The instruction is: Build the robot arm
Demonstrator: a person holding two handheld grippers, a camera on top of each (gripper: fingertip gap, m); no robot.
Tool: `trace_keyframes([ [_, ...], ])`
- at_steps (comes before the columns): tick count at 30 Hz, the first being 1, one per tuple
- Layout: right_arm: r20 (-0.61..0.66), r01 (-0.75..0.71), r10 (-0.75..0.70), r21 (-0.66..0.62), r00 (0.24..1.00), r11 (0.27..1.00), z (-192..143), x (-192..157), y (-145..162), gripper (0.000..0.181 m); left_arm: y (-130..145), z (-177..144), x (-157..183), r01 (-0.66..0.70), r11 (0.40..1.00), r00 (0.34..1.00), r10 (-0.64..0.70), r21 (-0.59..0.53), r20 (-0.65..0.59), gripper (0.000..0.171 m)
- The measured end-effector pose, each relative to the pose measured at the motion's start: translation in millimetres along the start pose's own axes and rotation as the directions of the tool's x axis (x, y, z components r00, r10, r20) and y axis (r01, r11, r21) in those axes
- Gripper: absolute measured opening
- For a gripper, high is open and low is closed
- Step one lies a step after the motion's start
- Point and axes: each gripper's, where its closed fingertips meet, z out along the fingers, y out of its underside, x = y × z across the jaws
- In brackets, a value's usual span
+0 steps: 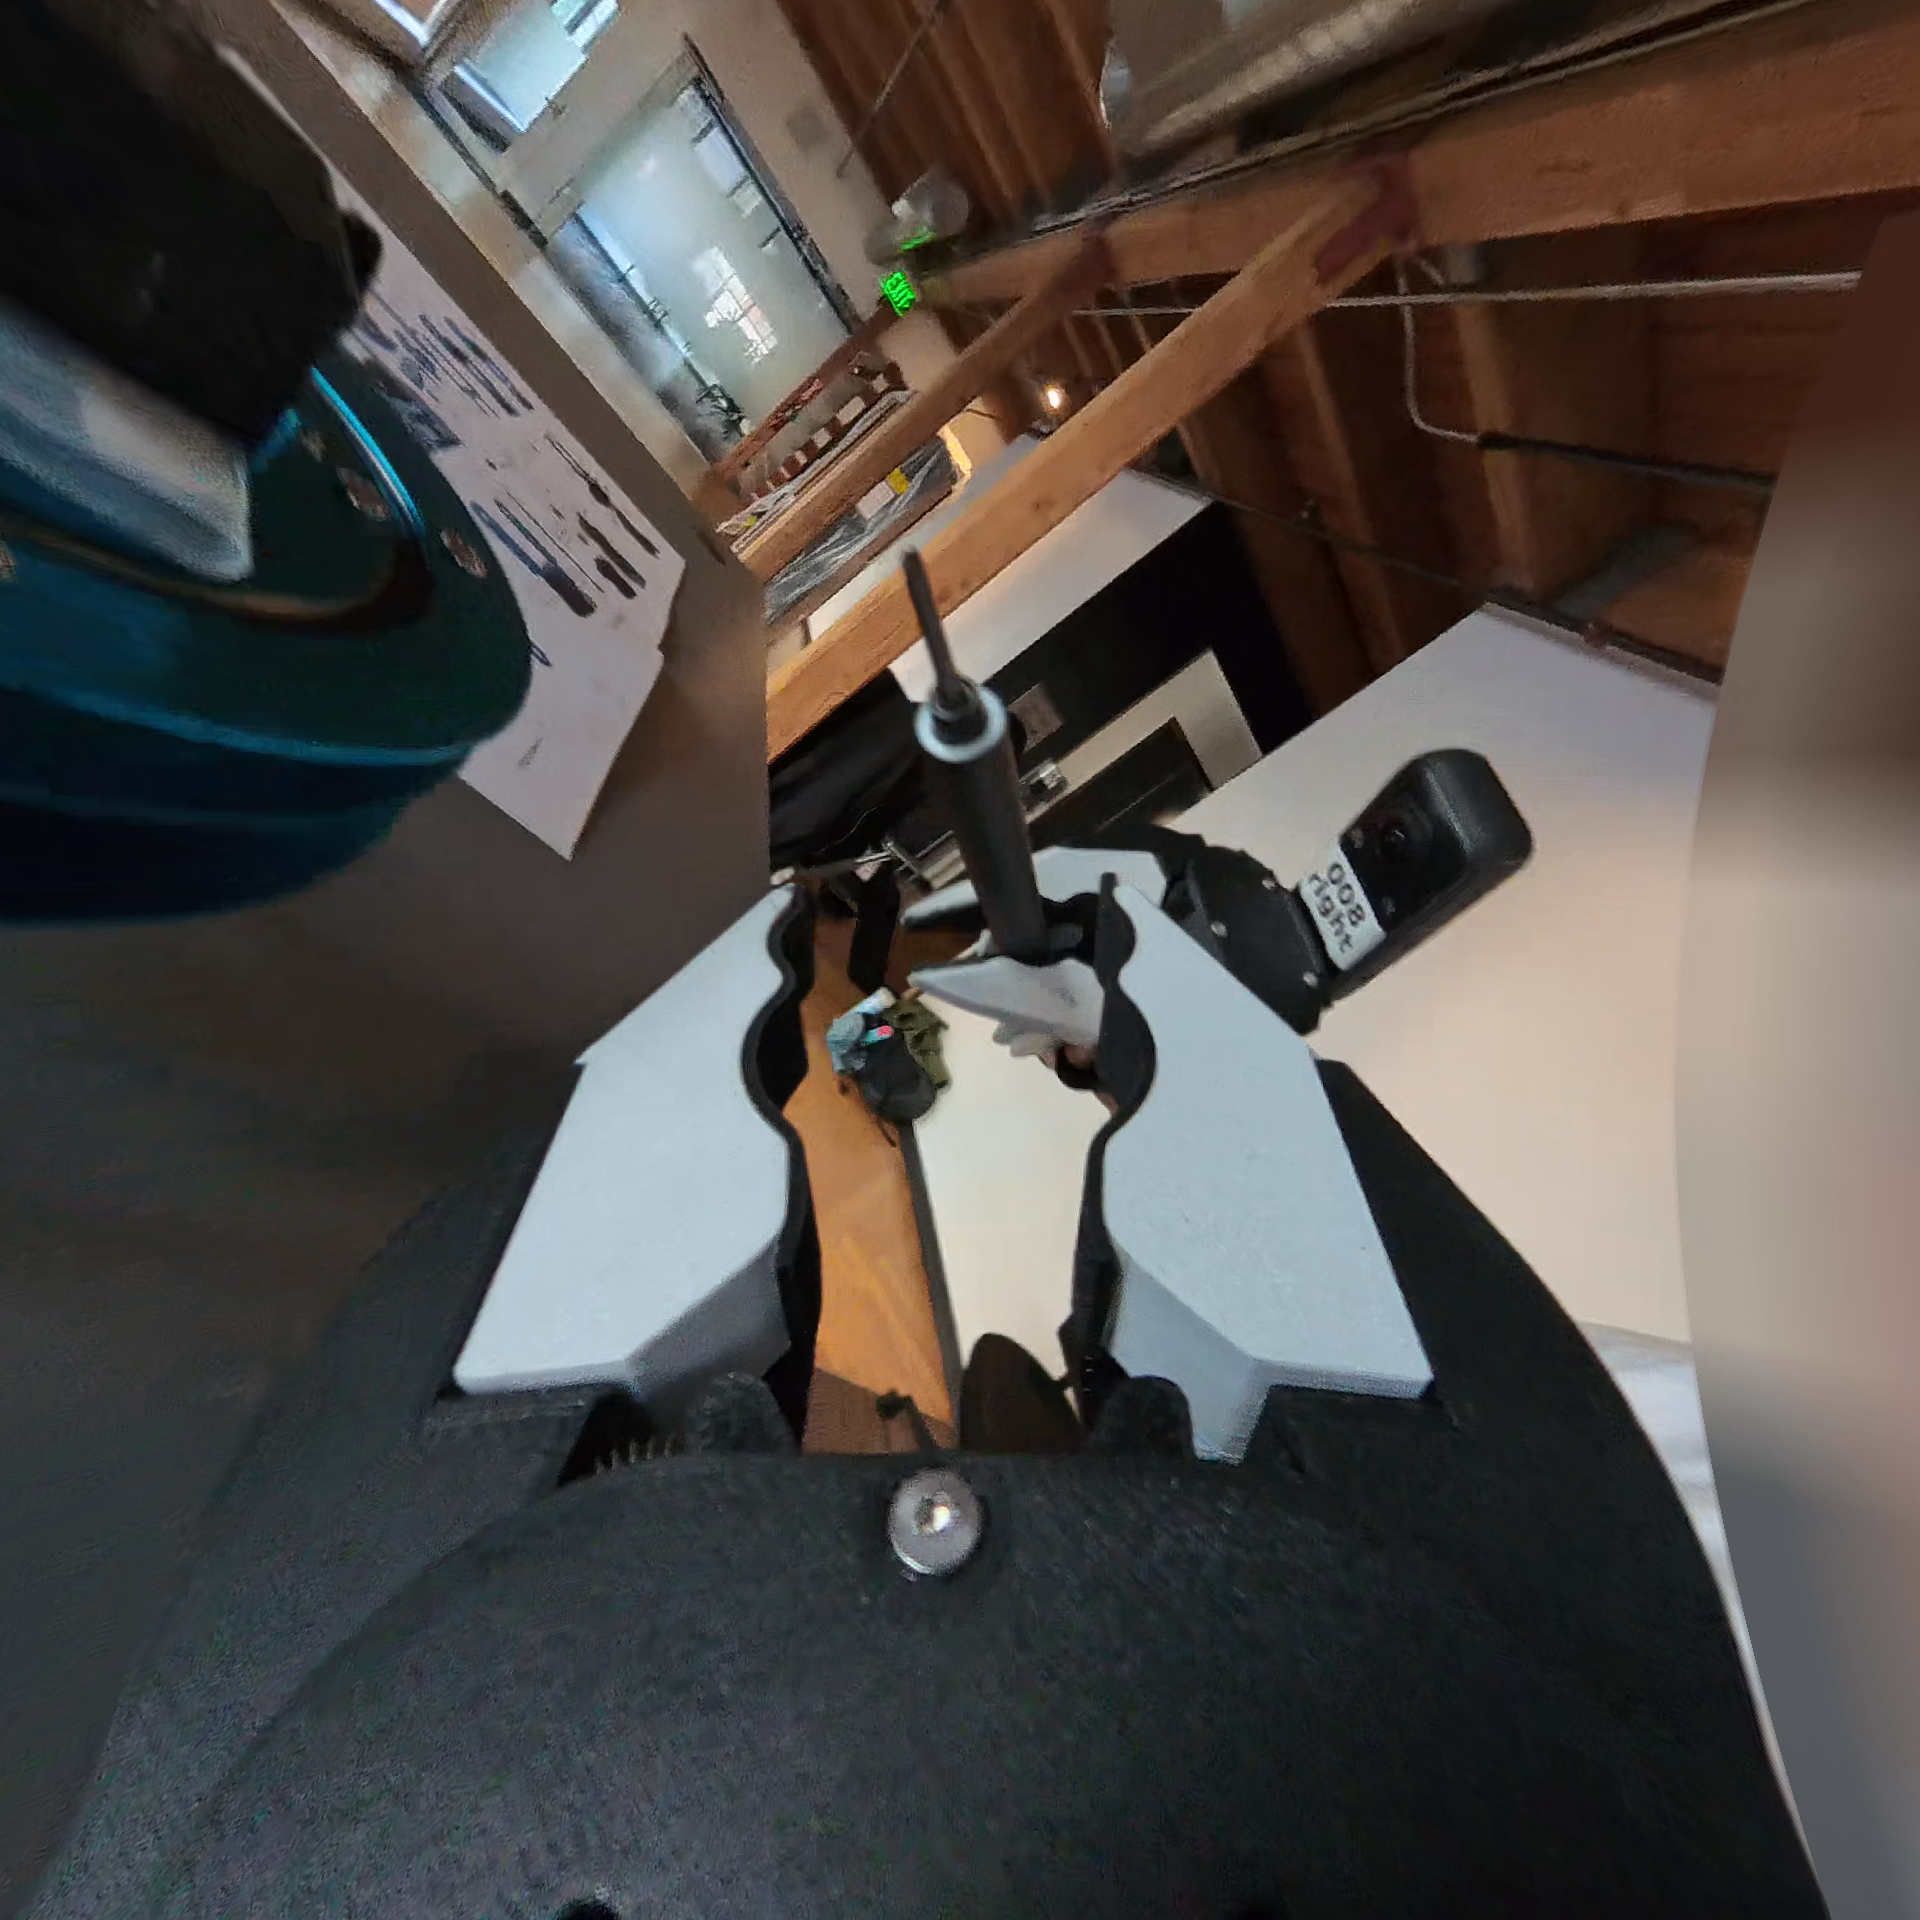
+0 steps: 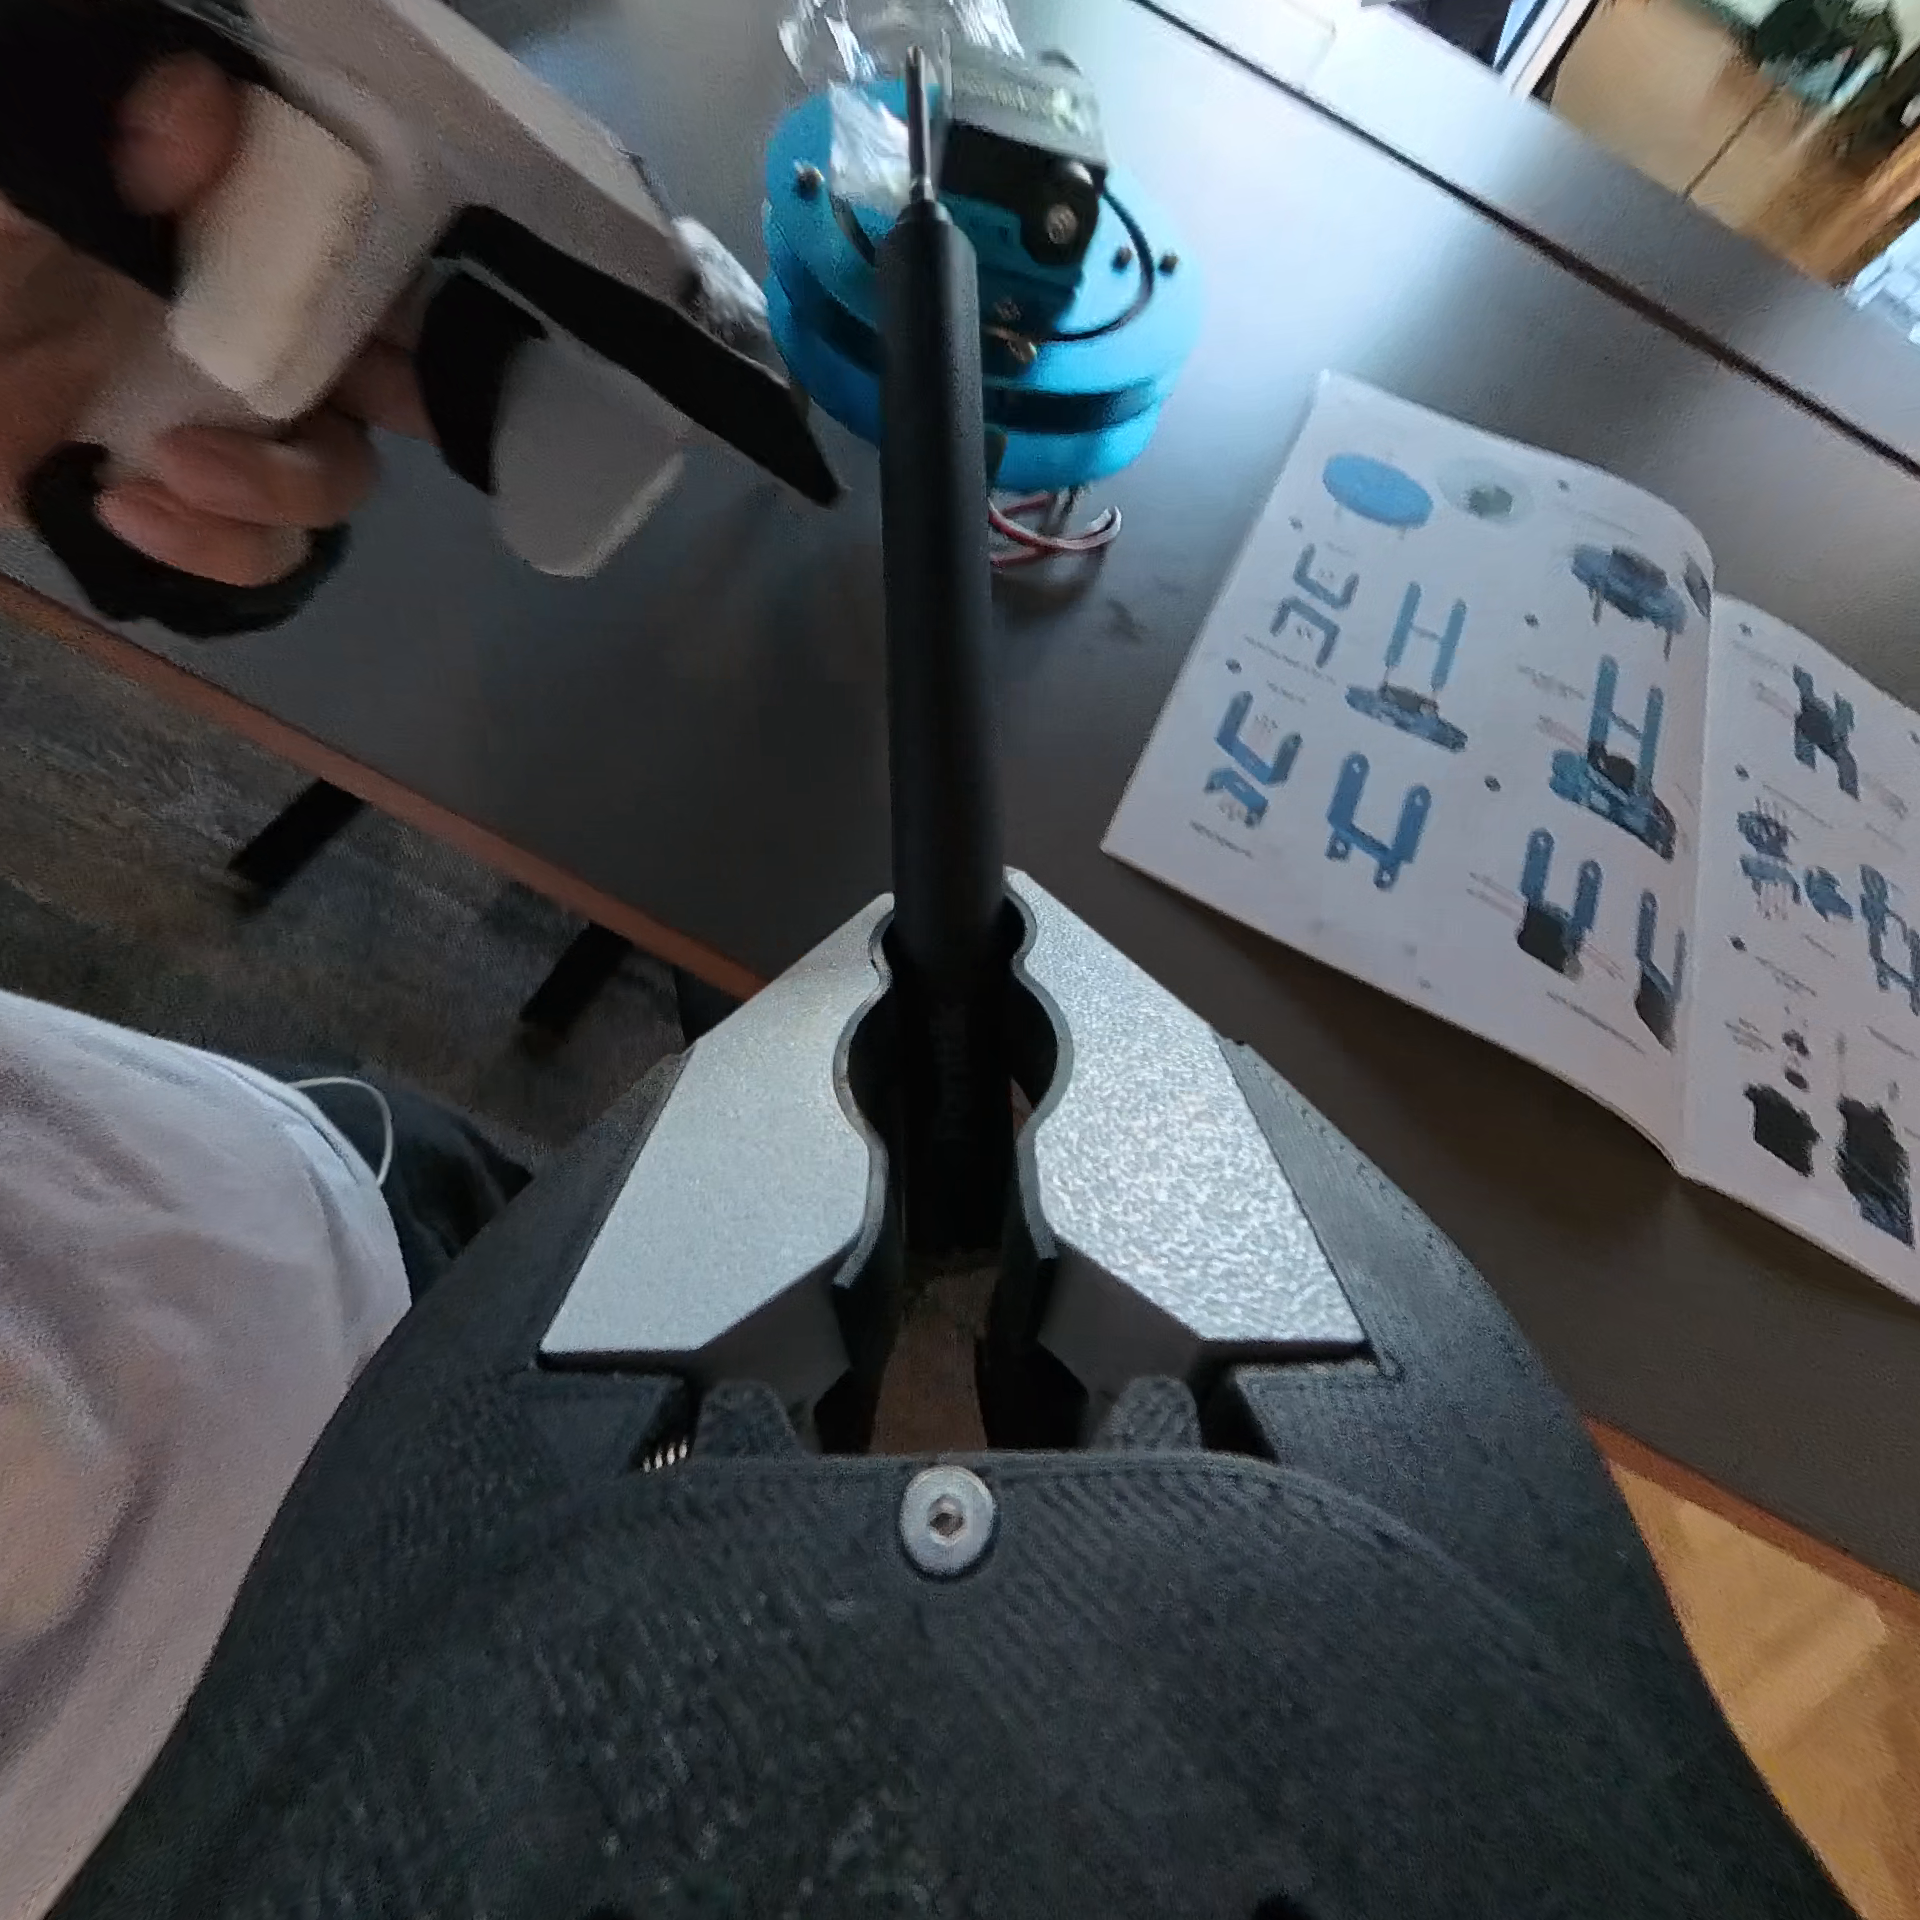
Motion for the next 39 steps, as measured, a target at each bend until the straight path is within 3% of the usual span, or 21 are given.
trace_keyframes([
  [2, -0.013, 0.035, -0.035, 0.044, 0.999, 0.998, 4.4, -8.2, -6.1, 0.013, -4.1, 6.5, 0.2, -0.02, 1.0, 1.0, 0.02, 0.0, -0.023, 0.06],
  [5, -0.047, 0.09, -0.088, 0.034, 0.995, 0.995, 7.0, -7.4, -11.8, 0.013, -5.7, 22.3, 1.7, 0.062, 0.998, 0.994, -0.061, 0.002, -0.089, 0.061],
  [8, 0.002, 0.106, -0.106, -0.04, 0.994, 0.994, 8.7, -1.6, -11.9, 0.013, -15.7, 36.8, -3.0, 0.21, 0.974, 0.967, -0.195, 0.08, -0.166, 0.054],
  [11, 0.016, 0.134, -0.133, -0.117, 0.991, 0.984, 8.3, 7.8, -10.8, 0.013, -19.3, 41.8, -7.2, 0.275, 0.955, 0.944, -0.246, 0.112, -0.222, 0.032],
  [17, 0.044, 0.153, -0.147, -0.226, 0.988, 0.962, 14.2, 14.2, -8.9, 0.013, -31.4, 38.0, -17.5, 0.28, 0.943, 0.944, -0.236, 0.178, -0.232, 0.015],
  [24, 0.012, 0.081, -0.081, -0.309, 0.997, 0.948, 13.2, 18.1, -10.0, 0.013, -35.6, 40.8, -23.7, 0.378, 0.911, 0.905, -0.327, 0.166, -0.272, 0.017],
  [29, 0.034, 0.1, -0.094, -0.324, 0.995, 0.941, 16.7, 20.3, -12.8, 0.012, -36.8, 36.9, -28.2, 0.324, 0.927, 0.934, -0.283, 0.188, -0.218, 0.016],
  [39, 0.05, 0.138, -0.129, -0.335, 0.99, 0.932, 22.0, 24.3, -15.9, 0.013, -41.7, 35.5, -32.8, 0.361, 0.908, 0.924, -0.317, 0.212, -0.214, 0.016],
])
